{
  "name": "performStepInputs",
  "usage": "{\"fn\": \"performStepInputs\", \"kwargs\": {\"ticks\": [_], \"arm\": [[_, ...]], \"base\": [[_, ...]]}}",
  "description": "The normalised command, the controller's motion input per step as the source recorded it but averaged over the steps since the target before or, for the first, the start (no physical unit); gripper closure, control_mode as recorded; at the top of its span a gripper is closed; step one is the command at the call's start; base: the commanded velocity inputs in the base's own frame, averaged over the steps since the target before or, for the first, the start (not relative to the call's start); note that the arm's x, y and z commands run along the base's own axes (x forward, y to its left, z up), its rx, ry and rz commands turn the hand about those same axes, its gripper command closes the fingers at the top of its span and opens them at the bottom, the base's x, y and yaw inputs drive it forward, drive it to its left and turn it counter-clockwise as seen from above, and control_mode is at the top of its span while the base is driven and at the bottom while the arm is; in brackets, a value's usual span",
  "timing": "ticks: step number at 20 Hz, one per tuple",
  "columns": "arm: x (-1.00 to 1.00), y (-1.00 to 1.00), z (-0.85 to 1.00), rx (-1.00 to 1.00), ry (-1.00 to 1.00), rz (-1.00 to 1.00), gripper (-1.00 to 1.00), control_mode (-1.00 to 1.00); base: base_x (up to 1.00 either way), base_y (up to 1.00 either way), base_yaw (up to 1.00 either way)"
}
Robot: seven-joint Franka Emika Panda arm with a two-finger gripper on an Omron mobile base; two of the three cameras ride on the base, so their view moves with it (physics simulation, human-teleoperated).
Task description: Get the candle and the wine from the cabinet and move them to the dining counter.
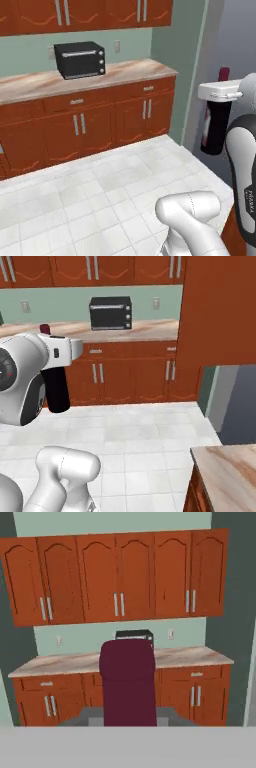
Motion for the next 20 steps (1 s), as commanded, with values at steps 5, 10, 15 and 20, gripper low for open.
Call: {"fn": "performStepInputs", "kwargs": {"ticks": [5,10,15,20], "arm": [[0.00,0.00,0.00,0.00,0.00,0.00,1.00,1.00],[0.00,0.00,0.00,0.00,0.00,0.00,1.00,1.00],[0.00,0.00,0.00,0.00,0.00,0.00,1.00,1.00],[0.00,0.00,0.00,0.00,0.00,0.00,1.00,1.00]], "base": [[0.05,0.00,0.93],[0.72,0.00,0.41],[1.00,0.00,0.00],[1.00,0.01,0.08]]}}
